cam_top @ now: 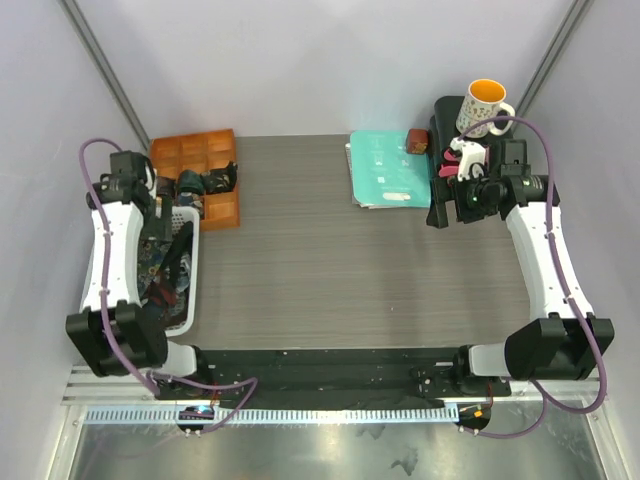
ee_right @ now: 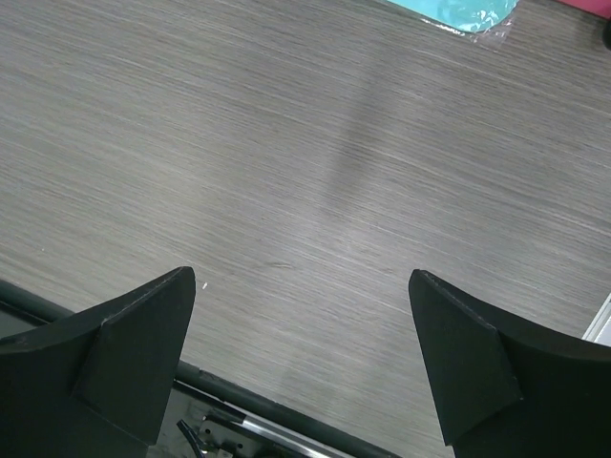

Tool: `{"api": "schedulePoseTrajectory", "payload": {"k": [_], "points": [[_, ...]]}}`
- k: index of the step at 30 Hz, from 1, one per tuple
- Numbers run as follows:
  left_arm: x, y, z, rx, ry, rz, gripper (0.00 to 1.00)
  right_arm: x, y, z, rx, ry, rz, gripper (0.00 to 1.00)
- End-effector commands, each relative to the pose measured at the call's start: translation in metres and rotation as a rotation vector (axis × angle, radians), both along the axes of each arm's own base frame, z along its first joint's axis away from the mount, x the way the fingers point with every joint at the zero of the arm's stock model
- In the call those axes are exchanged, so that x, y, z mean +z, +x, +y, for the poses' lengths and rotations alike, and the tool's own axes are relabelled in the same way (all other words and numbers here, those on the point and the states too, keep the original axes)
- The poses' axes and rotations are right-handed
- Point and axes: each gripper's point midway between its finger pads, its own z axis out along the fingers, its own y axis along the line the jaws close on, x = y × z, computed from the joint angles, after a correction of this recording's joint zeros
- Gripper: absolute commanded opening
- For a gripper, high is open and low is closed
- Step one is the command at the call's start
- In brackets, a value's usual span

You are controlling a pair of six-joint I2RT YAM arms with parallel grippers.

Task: Roll the ties
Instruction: Pick up the tie from the bin.

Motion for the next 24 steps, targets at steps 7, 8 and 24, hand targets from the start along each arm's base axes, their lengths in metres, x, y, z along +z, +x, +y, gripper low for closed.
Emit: {"api": "schedulePoseTrajectory", "payload": {"k": [7,8,24], "points": [[-0.031,0.076,0.028,-0.108,-0.162,-0.064,1.00,0.008,0.004,0.002,0.060,-0.012,0.000,1.00],[-0.033,0.080,0.027,-0.118,-0.186,-0.062,1.00,0.008,0.005,0.001,0.062,-0.014,-0.001,1.00],[-0.109,0.105,0.058,-0.066,-0.237,0.056,1.00,0.002,0.007,0.003,0.068,-0.005,0.018,1.00]]}}
